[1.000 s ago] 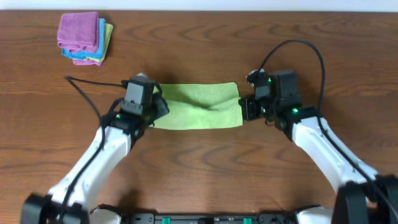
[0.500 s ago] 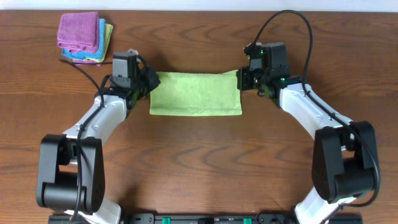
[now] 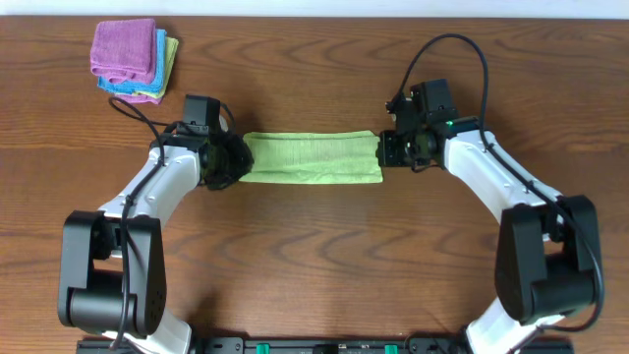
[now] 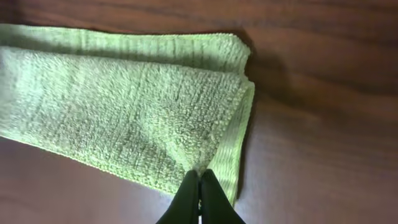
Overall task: Fold the cloth
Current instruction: 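Press the folded strip down and hold its ends with both grippers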
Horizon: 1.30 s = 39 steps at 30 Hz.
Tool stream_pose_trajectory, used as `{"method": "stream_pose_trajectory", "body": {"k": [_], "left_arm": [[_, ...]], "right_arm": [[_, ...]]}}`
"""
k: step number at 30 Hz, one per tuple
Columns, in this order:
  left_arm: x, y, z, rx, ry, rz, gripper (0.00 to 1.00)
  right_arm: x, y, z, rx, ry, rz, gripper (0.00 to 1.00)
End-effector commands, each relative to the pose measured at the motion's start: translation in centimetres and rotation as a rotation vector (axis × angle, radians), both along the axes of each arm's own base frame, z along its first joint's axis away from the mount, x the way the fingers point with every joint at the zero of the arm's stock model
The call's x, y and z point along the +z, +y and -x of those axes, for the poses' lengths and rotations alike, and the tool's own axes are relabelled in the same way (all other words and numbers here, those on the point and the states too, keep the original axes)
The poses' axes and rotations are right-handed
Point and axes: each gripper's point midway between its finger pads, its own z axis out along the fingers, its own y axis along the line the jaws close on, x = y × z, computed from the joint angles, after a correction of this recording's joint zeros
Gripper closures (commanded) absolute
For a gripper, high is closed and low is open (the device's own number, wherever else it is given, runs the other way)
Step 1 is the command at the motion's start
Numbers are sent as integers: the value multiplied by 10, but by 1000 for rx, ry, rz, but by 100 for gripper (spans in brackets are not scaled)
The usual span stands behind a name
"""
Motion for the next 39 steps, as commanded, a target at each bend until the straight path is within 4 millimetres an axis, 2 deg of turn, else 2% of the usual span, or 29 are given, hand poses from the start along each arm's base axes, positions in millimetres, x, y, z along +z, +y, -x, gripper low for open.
{"method": "stream_pose_trajectory", "body": {"k": [1,3,4,6,7,9,10,11,12,13,14,16,19,23,27,32,37,38,39], "left_arm": [[10,9,0,-6,-23,-45,94],[9,13,1,0,-19,-63,94],[9,13,0,1,-24,-64,90],[11,12,-5,1,-43,-59,46],[11,11,-7,0,-51,-57,41],[15,10,-11,0,-66,-53,34],[19,10,-13,-1,-78,-52,32],[25,9,-17,-1,-96,-49,33],[34,8,-23,-9,-127,-43,35],[42,7,-29,-22,-161,-45,46],[50,5,-36,-44,-200,-49,65],[61,2,-48,-79,-271,-72,94],[59,3,-55,-82,-301,-137,94],[46,8,-54,-75,-283,-237,94],[30,0,-50,-107,-251,-256,94],[-1,-6,-42,-138,-174,-272,94],[-29,-4,-35,-148,-100,-284,94],[-35,-4,-34,-150,-89,-285,94],[-39,-4,-33,-152,-77,-286,94]], "right_arm": [[21,1,-1,4,-38,-12,99],[18,-2,2,-2,-24,5,99],[18,-3,1,-5,-24,12,91],[18,-3,1,-4,-26,10,48],[18,-3,1,-5,-26,10,36],[19,-3,0,-5,-30,8,20],[22,-1,-1,-1,-36,-2,21],[26,2,-4,3,-52,-15,36],[32,5,-7,9,-73,-32,85],[38,7,-12,12,-100,-44,99],[45,8,-17,10,-131,-53,99],[57,15,-26,20,-198,-63,99],[56,21,-31,29,-227,-43,99],[36,23,-30,26,-212,50,99],[18,26,-29,32,-190,91,99],[-1,26,-27,37,-148,103,99],[0,25,-30,34,-157,105,99],[0,25,-31,32,-160,104,92],[0,23,-31,28,-161,104,71]]}}
